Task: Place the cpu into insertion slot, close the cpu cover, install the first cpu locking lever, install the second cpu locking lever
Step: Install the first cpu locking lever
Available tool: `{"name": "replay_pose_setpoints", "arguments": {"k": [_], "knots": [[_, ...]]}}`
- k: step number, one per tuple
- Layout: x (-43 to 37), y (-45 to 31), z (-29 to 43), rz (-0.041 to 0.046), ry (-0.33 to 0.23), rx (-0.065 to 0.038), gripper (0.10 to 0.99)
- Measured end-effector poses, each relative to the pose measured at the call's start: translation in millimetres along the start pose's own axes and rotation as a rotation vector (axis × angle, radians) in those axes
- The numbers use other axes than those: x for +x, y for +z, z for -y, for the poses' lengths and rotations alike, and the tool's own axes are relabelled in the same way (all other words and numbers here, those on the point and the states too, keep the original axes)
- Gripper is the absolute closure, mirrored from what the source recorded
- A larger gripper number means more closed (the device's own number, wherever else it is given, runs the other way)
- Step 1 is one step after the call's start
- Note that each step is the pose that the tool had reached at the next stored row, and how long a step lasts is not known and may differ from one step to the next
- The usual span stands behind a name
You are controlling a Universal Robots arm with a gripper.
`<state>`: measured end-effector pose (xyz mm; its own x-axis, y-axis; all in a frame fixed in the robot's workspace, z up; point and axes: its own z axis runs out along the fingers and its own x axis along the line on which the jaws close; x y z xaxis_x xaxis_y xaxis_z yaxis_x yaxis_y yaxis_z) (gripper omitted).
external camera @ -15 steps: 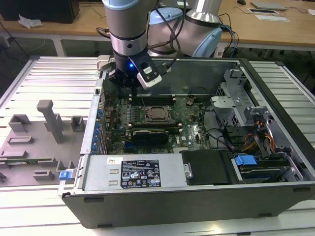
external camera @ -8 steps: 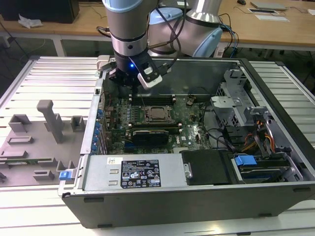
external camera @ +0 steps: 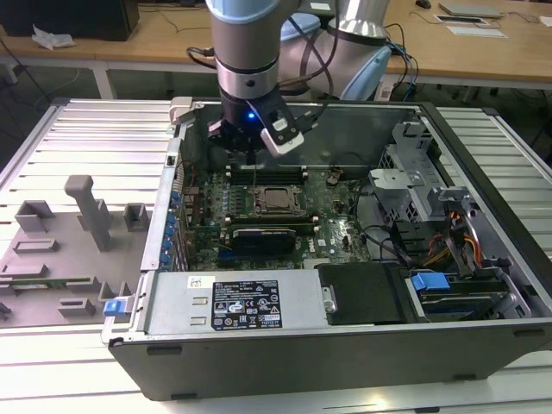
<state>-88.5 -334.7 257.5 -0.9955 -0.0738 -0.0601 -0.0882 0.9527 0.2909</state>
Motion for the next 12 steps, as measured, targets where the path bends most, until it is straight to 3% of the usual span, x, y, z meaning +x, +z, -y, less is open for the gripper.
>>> {"name": "replay_pose_setpoints", "arguments": {"k": [6,11,12], "knots": [[-14.7,0.5,1.4,-0.0011,0.0,0.0,0.98],[-15.3,0.7,1.4,0.0007,0.0,0.0,0.98],[-15.1,1.7,2.3,0.0161,-0.005,0.001,0.98]]}}
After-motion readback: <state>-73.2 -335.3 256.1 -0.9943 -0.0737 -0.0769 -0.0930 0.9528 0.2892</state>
